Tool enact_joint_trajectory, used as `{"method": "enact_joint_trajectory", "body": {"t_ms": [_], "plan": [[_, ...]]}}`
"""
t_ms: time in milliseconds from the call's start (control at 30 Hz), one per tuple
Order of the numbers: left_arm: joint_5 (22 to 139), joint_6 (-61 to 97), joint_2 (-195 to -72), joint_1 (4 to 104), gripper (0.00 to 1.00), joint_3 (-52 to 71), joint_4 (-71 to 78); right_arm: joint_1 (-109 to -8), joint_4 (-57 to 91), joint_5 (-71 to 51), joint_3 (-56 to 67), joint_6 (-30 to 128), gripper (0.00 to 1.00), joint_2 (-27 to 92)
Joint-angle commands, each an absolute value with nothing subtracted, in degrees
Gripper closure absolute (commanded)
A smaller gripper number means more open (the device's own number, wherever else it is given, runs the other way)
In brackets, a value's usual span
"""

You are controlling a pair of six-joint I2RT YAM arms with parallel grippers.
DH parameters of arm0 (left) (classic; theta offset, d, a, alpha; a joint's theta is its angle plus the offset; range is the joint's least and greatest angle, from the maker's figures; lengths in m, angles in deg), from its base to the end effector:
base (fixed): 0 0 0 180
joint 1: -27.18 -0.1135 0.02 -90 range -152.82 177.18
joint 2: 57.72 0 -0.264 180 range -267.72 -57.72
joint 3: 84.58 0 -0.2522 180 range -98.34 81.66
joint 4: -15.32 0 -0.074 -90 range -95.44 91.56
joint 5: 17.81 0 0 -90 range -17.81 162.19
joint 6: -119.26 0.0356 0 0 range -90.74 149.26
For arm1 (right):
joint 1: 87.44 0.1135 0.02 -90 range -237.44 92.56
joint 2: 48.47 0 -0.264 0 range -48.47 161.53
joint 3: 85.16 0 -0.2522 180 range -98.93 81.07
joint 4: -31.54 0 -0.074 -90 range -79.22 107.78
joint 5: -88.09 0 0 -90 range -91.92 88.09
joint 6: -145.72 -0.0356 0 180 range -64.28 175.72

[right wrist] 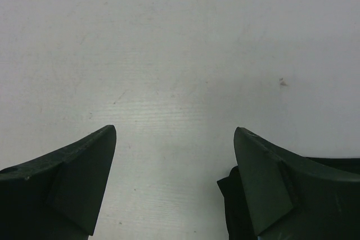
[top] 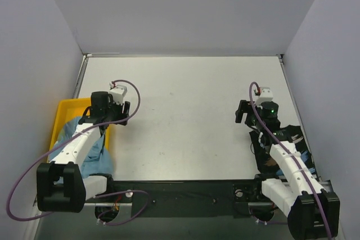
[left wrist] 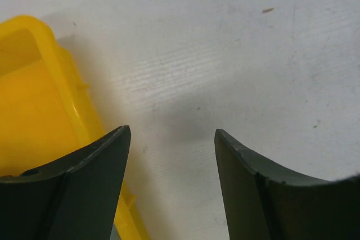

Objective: Fold and stack the t-shirts
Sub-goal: Put the neatly folded tshirt into the corner of the board with the right arm

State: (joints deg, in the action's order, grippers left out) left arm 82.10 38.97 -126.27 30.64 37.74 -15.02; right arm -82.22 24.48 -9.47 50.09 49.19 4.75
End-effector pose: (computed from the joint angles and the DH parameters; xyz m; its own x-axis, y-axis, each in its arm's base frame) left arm 0.2524 -0.0214 0.2398 -0.6164 0.2037 -0.7606 0.2969 0.9548 0.0151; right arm 0.2154 0.0244 0.2585 -0.2895 0.0868 -0.9532 -0.1847 0.9721 0.1446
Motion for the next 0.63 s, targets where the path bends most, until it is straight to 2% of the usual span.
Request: {"method": "enact_joint_trajectory", "body": {"t_ms": [0, 233, 600], "plan": [[76.6, 34.19, -123.81, 29.73, 0.28, 43.24, -4.6, -82.86, 31.84, -6.4, 54.61, 48.24, 0.2, 1.73], [76.76, 32.16, -125.39, 28.58, 0.28, 47.21, -0.73, -83.13, 34.39, -6.22, 61.99, 48.51, 0.2, -3.02], [76.77, 32.08, -126.1, 27.7, 0.28, 48.0, -0.11, -83.13, 35.1, -5.61, 62.35, 49.13, 0.2, -1.09]]}}
